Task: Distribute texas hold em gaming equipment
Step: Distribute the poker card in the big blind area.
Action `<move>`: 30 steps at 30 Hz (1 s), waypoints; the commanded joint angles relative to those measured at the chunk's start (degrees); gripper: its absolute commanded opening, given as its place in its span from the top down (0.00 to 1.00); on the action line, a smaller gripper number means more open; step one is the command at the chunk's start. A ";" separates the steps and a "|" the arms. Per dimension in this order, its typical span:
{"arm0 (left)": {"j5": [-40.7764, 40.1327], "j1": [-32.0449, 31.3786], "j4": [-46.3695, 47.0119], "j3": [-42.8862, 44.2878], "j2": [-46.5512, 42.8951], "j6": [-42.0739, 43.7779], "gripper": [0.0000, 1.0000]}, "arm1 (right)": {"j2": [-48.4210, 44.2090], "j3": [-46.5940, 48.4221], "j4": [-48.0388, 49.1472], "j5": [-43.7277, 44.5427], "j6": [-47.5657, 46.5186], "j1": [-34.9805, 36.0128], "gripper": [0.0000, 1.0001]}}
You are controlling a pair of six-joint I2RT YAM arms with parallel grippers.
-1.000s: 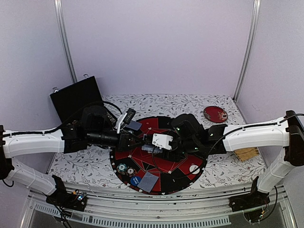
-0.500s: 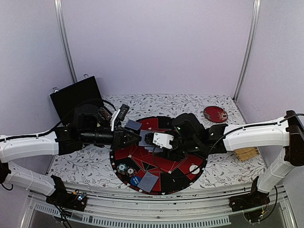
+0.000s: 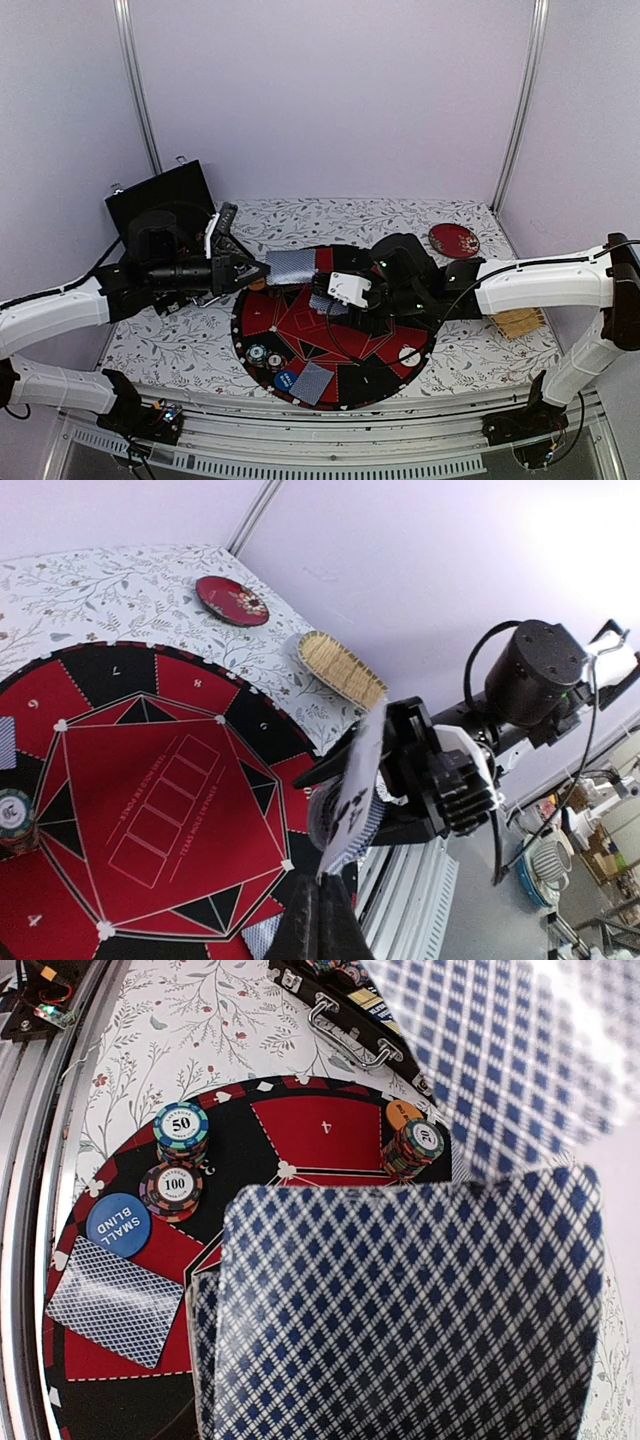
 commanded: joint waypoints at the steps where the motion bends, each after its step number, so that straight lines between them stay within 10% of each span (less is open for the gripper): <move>1: 3.62 6.40 -6.20 3.92 -1.28 3.13 1.00 | -2.13 -0.90 1.22 -0.86 0.85 -0.60 0.48; 10: 8.46 25.24 -20.56 19.89 12.58 17.45 1.00 | -2.31 -0.48 0.70 -2.03 0.24 -0.88 0.48; 30: 9.56 26.92 -32.35 45.43 55.12 31.62 1.00 | -3.66 -0.87 -0.39 -3.06 0.63 -0.85 0.48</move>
